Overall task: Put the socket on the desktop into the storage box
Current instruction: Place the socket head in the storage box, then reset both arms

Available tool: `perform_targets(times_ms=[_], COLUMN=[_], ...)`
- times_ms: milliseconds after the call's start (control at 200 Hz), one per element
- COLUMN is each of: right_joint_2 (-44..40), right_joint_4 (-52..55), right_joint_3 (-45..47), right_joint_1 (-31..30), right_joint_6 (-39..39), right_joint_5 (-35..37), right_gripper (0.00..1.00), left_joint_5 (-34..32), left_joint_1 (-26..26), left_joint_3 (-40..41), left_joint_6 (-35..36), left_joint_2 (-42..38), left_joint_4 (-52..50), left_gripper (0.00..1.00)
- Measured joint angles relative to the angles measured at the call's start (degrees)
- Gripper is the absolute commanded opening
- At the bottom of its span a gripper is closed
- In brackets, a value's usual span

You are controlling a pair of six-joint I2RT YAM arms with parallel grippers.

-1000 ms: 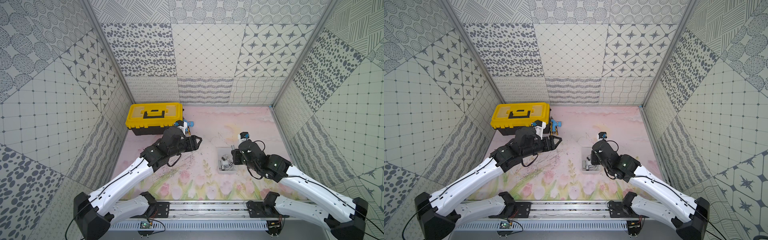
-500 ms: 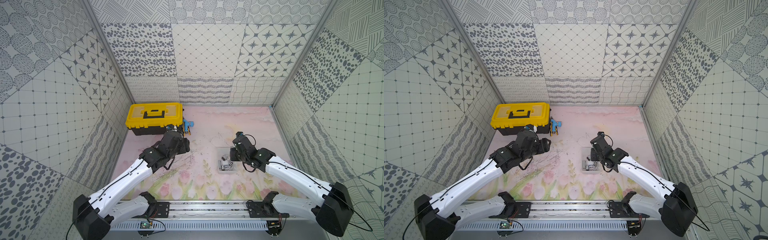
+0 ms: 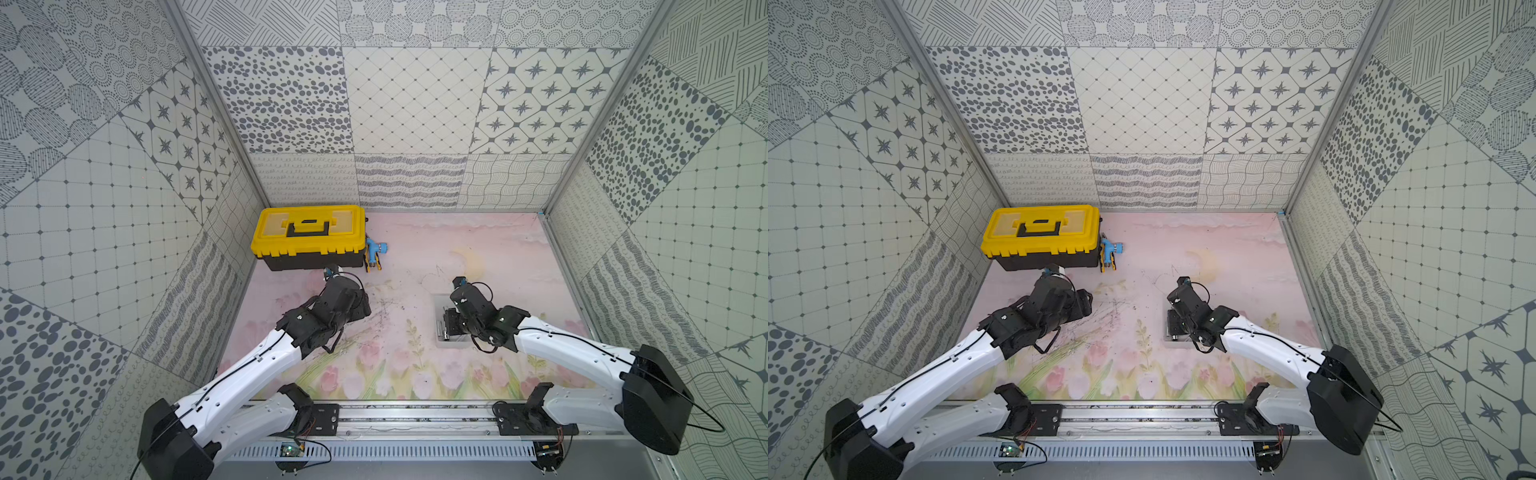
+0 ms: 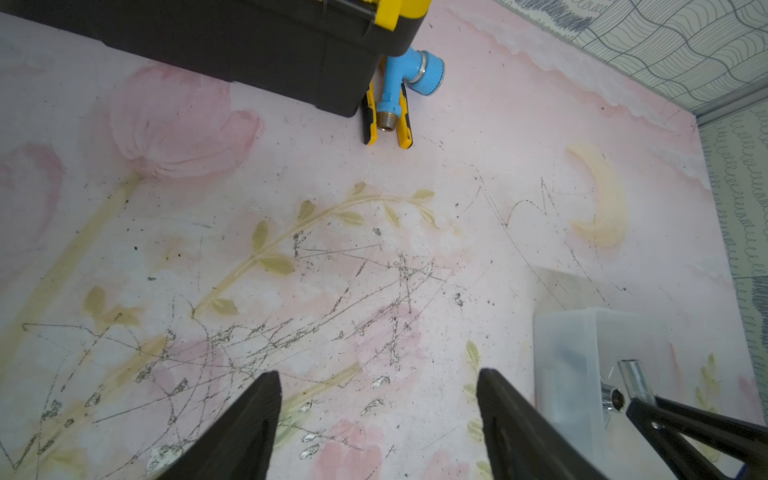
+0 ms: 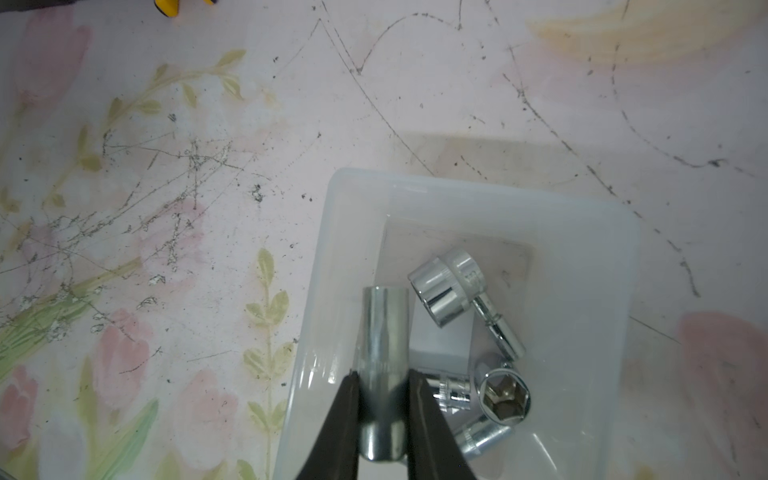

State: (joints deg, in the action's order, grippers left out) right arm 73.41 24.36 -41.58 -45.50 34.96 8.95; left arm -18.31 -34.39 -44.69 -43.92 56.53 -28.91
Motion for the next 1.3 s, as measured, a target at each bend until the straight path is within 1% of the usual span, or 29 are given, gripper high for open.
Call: perform_targets(times_ms=[95, 125, 150, 180, 225, 380, 495, 575, 595, 665, 715, 745, 840, 865, 925, 1005, 1075, 1166, 1221, 1301], right_joint_2=[1.9, 1.81, 1.51, 0.92, -0.42, -6.08, -10.93, -15.63, -17.09, -21.73, -24.79, -26.75, -31.32, -31.85, -31.3, -28.04, -23.26, -17.31, -14.84, -12.26], right_joint_4=[0.28, 0.39, 0.46, 0.46, 0.63, 2.64, 5.05, 5.57, 5.42, 4.44, 1.73, -0.85, -7.65, -8.96, -11.39, -15.13, -18.84, -25.03, -28.35, -33.55], right_joint_3=[-0.33, -0.46, -0.61, -0.76, -0.85, -2.05, -4.46, -5.49, -5.55, -5.51, -4.42, -2.82, 3.93, 5.53, 8.37, 10.73, 12.31, 15.72, 18.27, 22.21], right_joint_1=[-0.52, -0.59, -0.63, -0.68, -0.72, -0.79, -0.79, -0.76, -0.76, -0.66, -0.59, -0.48, 0.81, 2.03, 7.65, 18.03, 26.27, 34.34, 38.23, 43.95], right_joint_6=[0.24, 0.61, 1.16, 1.16, 0.83, 0.42, -0.5, -1.75, -2.51, -5.09, -7.39, -8.98, -13.31, -14.01, -14.84, -14.71, -14.8, -15.61, -16.02, -15.96], right_joint_5=[0.13, 0.24, 0.39, 0.5, 0.72, 2.51, 7.39, 12.13, 13.35, 17.25, 20.24, 22.27, 28.2, 29.31, 30.97, 31.04, 30.58, 31.01, 30.14, 26.88], right_gripper=[0.47, 0.6, 0.68, 0.74, 0.8, 0.84, 0.86, 0.95, 0.97, 0.97, 0.97, 0.97, 0.97, 0.97, 0.97, 0.97, 0.97, 0.97, 0.97, 0.97], left_joint_5=[0.17, 0.22, 0.26, 0.37, 0.59, 1.2, 0.76, -0.57, -1.16, -3.65, -5.99, -8.11, -14.12, -15.5, -18.53, -21.14, -22.77, -23.47, -23.37, -22.4], left_joint_1=[0.0, 0.0, 0.0, 0.0, 0.0, 0.0, 0.0, 0.0, 0.0, 0.0, 0.0, 0.04, 1.31, 2.05, 4.79, 9.14, 12.41, 15.76, 17.33, 19.74], left_joint_3=[0.7, 0.74, 0.72, 0.68, 0.55, -0.98, -3.89, -5.97, -6.54, -7.69, -7.82, -7.67, -6.23, -5.84, -4.83, -4.2, -3.91, -2.69, -1.36, 1.11], left_joint_6=[-0.5, -0.55, -0.68, -0.68, -0.72, -0.68, 0.17, 1.03, 1.57, 3.41, 4.87, 6.16, 9.77, 10.58, 12.44, 14.32, 15.65, 17.11, 18.05, 19.58], left_joint_2=[-0.22, -0.15, -0.09, 0.02, 0.2, 0.46, 0.44, 0.44, 0.44, 0.59, 1.01, 1.6, 4.28, 5.25, 8.48, 14.14, 19.8, 25.53, 27.17, 28.11], left_joint_4=[0.07, 0.04, 0.11, 0.17, 0.24, 0.22, 0.09, 0.07, 0.2, 1.09, 2.56, 3.87, 8.66, 10.01, 13.53, 18.01, 21.44, 25.77, 27.93, 32.11], left_gripper=[0.81, 0.8, 0.8, 0.8, 0.8, 0.81, 0.84, 0.87, 0.88, 0.93, 0.96, 0.99, 0.99, 0.99, 1.0, 0.99, 1.0, 1.0, 0.99, 0.99])
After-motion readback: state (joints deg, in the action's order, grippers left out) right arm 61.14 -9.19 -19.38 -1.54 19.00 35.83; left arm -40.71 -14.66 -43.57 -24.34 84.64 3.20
